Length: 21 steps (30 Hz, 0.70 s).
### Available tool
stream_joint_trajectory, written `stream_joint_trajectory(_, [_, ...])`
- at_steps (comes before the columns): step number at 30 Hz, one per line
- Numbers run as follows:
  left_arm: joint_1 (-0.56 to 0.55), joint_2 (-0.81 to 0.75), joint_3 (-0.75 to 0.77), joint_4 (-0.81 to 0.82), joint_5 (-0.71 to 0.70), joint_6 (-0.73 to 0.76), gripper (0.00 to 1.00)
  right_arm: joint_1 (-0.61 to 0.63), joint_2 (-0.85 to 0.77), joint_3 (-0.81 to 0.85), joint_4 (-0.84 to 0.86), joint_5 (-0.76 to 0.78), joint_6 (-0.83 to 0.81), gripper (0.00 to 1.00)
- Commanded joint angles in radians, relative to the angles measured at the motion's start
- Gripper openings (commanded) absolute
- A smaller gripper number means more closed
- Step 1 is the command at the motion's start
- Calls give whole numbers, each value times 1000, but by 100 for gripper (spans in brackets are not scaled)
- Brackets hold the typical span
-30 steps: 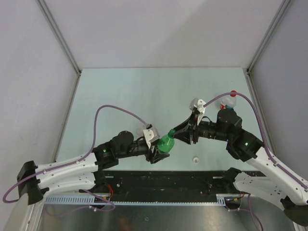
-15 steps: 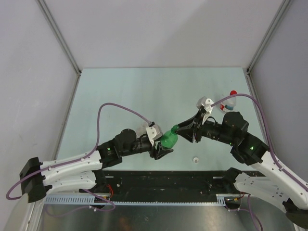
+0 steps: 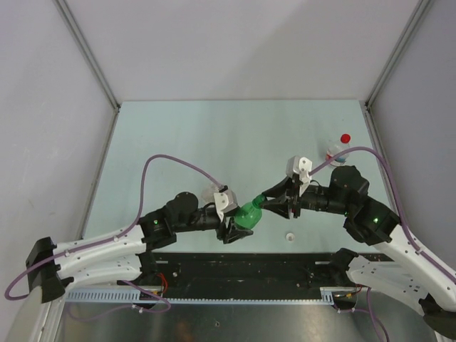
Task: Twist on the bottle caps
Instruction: Screw the bottle cap onto the plastic bottle.
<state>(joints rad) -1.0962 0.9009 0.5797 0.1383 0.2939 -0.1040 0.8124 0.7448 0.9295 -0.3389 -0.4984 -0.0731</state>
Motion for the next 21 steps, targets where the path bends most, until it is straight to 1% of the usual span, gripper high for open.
stream_joint_trajectory(1, [4,-83,27,123,56,-34,0,18,10,3,-152,-156,-86,16])
stream_joint_trajectory(5, [4,-84,30,118,103,-15,0,23,13,4,-85,-174,-31,15])
stream_joint_trajectory(8, [3,-74,32,117,143,17,0,24,34,13,-42,-224,39,15])
stream_joint_trajectory(12, [4,-72,38,118,183,36,0,26,55,20,-68,-257,49,13])
stream_joint_trajectory(17, [3,-86,31,118,209,25,0,26,32,25,-87,-272,39,11])
stream_joint_trajectory(21, [4,-83,21,117,228,15,0,22,12,45,-84,-213,64,11])
